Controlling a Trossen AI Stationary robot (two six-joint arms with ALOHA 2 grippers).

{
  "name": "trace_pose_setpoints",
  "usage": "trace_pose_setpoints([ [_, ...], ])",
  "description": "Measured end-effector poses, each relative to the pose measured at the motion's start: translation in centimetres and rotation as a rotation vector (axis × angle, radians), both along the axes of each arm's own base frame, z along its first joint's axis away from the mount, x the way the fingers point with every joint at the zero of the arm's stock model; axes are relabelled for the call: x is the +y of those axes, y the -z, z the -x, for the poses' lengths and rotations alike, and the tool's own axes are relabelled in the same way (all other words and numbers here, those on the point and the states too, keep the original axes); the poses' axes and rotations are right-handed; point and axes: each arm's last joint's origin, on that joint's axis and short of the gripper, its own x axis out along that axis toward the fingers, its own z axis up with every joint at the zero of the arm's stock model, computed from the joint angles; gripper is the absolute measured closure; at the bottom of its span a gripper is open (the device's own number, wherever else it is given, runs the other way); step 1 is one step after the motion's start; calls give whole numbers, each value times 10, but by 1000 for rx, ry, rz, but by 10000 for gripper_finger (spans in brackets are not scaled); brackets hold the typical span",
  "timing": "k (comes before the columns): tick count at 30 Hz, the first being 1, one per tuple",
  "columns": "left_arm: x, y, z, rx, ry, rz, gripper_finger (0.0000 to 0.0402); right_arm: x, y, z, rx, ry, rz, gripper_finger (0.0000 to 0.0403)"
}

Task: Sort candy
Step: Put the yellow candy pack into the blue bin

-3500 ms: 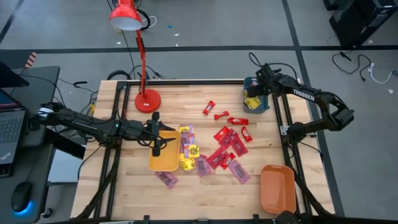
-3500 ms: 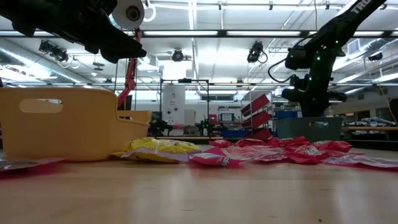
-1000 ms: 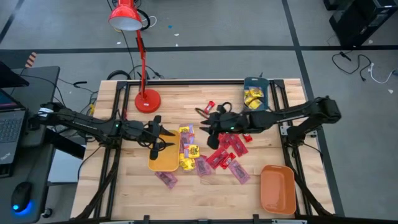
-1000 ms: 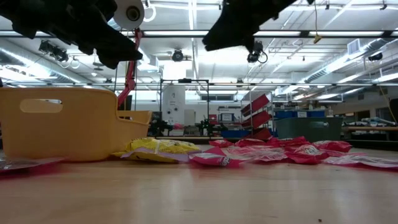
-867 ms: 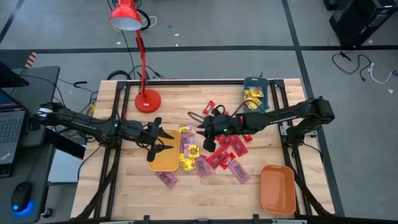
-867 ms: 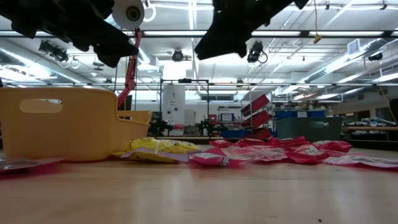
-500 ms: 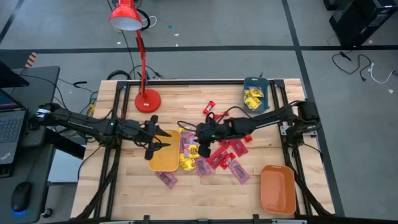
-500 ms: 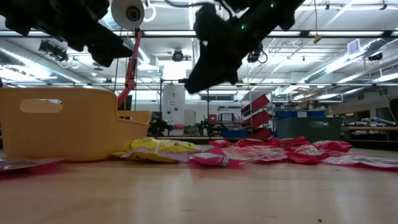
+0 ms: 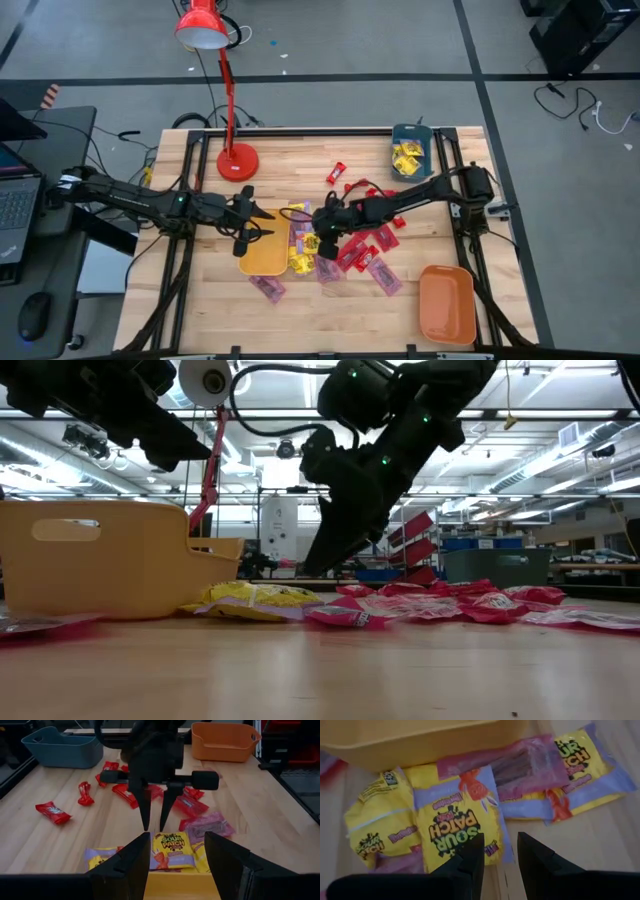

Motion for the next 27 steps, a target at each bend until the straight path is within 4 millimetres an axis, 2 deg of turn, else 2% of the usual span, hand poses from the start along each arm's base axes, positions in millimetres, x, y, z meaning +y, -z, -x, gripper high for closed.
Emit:
trace_pose_setpoints([
  [9,0,0,0,0,-1,-1,211,-2,0,0,1,18,53,299],
  [14,0,0,0,0,-3,-1,211,2,13,1,39,7,57,295],
  [27,1,0,0,0,-16,-6,211,3,26,-1,58,20,47,236],
])
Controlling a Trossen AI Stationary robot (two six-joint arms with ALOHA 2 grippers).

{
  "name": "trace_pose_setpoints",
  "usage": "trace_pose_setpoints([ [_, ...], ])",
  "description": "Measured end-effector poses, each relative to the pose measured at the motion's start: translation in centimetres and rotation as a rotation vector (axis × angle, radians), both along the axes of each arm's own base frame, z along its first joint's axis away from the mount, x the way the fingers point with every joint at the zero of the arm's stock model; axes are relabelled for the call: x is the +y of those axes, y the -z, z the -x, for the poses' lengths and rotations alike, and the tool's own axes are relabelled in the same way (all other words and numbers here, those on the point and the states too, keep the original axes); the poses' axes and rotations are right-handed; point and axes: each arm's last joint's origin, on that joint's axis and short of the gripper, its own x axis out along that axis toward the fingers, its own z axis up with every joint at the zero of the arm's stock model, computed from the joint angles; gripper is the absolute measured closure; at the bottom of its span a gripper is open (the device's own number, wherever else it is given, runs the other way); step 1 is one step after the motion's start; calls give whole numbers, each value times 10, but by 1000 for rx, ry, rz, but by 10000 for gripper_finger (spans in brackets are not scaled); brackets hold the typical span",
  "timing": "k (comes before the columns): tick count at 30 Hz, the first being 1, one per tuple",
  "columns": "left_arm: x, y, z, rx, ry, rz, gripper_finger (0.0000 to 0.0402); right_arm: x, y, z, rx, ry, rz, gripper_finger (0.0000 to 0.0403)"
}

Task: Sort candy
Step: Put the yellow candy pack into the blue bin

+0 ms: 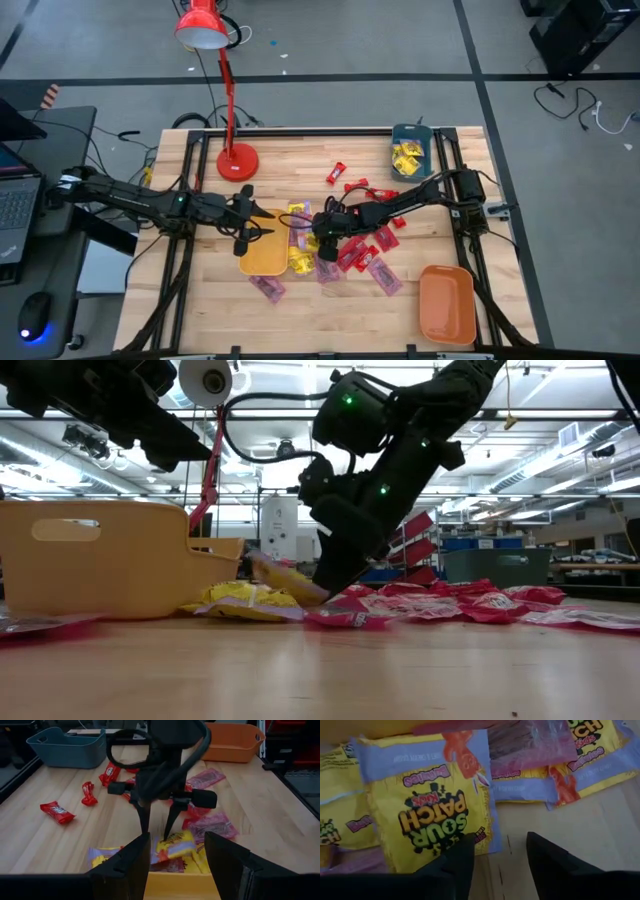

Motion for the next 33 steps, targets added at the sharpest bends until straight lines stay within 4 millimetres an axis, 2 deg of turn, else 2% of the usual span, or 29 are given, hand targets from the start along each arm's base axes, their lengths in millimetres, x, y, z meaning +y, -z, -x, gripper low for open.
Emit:
trace_pose_setpoints([
  [5,0,0,0,0,-7,-3,211,0,0,0,2,1,0,234],
  [9,0,0,0,-1,-10,-4,211,-2,0,1,8,19,-8,253],
  [22,0,0,0,-1,-11,-4,211,-4,1,1,17,4,0,395],
  [33,0,0,0,-1,-11,-4,211,-4,-2,5,50,30,41,403],
])
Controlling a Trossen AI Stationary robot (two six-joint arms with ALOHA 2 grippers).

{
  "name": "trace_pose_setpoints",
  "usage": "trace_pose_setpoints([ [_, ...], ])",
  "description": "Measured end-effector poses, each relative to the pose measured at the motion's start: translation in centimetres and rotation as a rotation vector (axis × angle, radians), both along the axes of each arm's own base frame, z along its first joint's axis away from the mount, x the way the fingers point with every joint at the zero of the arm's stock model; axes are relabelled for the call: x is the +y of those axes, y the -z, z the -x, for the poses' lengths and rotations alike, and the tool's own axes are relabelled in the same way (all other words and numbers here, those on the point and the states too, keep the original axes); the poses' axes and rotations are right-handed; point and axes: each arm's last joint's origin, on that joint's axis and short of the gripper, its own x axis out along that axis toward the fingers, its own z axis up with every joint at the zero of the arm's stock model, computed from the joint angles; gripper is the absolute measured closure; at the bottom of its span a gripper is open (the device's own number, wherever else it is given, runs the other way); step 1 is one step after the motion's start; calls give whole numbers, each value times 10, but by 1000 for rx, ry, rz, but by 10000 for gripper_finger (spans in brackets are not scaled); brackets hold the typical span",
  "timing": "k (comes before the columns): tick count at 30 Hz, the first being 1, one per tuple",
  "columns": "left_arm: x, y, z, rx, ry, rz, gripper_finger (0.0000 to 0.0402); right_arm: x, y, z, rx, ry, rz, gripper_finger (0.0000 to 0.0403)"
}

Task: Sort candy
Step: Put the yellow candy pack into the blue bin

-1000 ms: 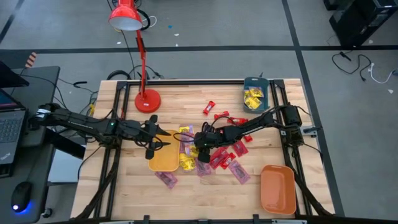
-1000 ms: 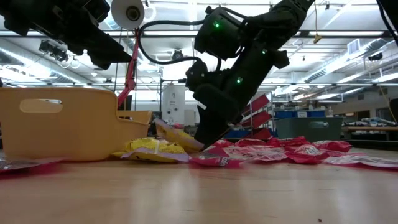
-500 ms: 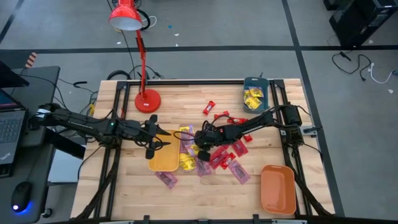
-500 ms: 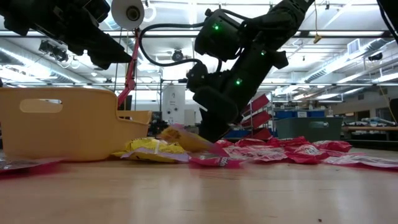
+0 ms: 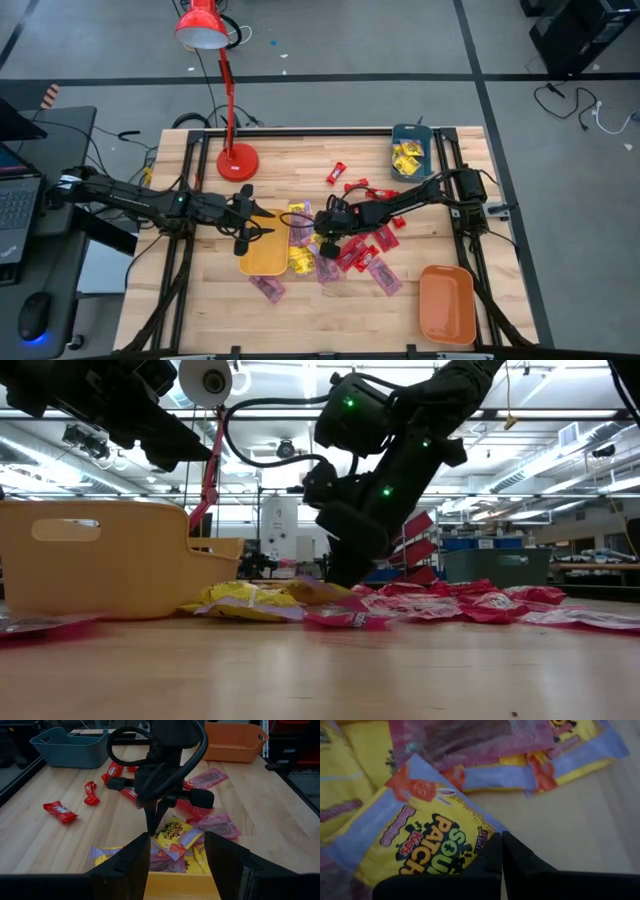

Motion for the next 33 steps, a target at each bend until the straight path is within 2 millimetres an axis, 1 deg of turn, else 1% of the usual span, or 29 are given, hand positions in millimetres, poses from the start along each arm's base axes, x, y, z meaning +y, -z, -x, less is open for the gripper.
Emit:
trace_pose_setpoints([
  [3,0,0,0,0,-1,0,211,0,-5,3,8,16,37,403],
  [8,0,0,0,-1,-3,-1,211,2,-27,9,-16,36,133,403],
  [10,0,0,0,-1,-11,-4,211,4,-32,10,-30,26,142,403],
  [12,1,0,0,-2,-21,-8,211,4,-38,11,-46,16,121,403],
  [14,1,0,0,-3,-29,-11,211,5,-41,11,-66,24,65,403],
  [18,1,0,0,-3,-33,-13,211,5,-40,11,-64,43,-32,393],
  [21,1,0,0,-3,-33,-13,211,7,-40,11,-62,26,-58,365],
  [27,1,0,0,-3,-33,-13,211,8,-40,11,-61,19,-60,279],
  [30,1,0,0,-3,-33,-13,211,6,-37,12,-56,32,-60,241],
  [33,1,0,0,-3,-33,-13,211,3,-30,15,-59,41,-59,213],
])
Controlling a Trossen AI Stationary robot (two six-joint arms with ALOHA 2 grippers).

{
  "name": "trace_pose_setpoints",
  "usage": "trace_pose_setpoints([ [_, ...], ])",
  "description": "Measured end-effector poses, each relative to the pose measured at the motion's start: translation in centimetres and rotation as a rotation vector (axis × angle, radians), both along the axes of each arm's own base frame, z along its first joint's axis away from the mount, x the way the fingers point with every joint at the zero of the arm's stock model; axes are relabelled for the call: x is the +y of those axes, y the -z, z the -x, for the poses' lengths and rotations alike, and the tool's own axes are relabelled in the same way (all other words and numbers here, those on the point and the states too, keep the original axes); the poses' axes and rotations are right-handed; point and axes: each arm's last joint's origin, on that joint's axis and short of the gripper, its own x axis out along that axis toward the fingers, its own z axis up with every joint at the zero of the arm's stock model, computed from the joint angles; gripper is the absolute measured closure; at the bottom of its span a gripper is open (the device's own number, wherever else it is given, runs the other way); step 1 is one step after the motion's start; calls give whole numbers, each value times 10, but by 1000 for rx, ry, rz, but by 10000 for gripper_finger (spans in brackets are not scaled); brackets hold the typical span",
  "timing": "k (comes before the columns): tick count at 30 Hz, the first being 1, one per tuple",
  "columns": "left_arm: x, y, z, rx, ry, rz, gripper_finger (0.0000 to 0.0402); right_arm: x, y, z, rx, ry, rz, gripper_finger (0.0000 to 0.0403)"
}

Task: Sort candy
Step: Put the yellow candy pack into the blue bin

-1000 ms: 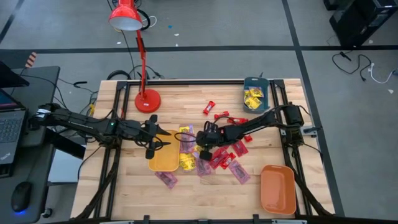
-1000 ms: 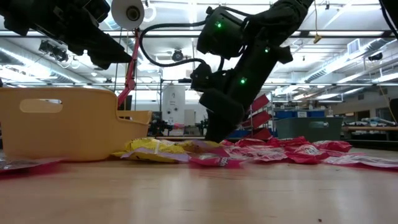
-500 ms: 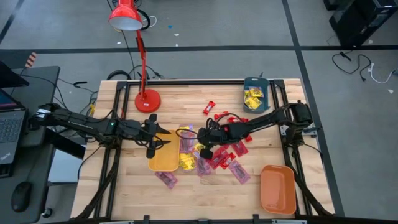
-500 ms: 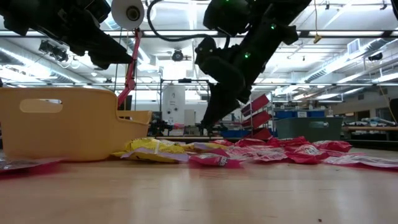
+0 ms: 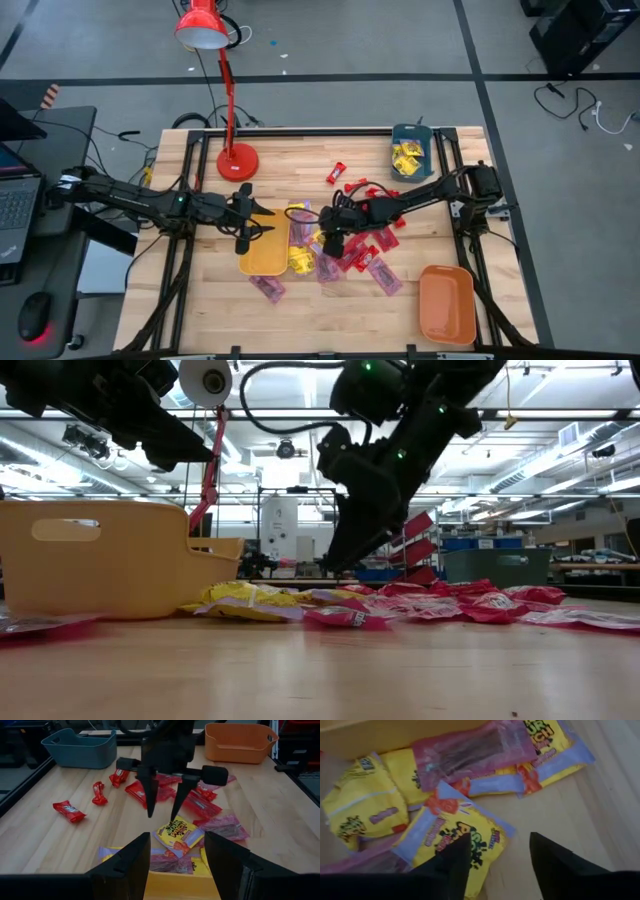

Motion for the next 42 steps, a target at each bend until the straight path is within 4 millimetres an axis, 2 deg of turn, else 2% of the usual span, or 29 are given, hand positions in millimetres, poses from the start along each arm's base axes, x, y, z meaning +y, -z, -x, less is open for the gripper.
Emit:
trace_pose_setpoints([
  [5,0,0,0,0,0,0,211,-6,11,4,-34,13,0,194],
  [18,0,0,0,0,1,0,211,-17,25,9,-190,-35,61,198],
  [34,0,0,0,0,1,-1,211,-17,24,9,-188,-97,111,206],
  [42,0,0,0,1,1,0,211,-17,37,20,-158,-53,71,209],
])
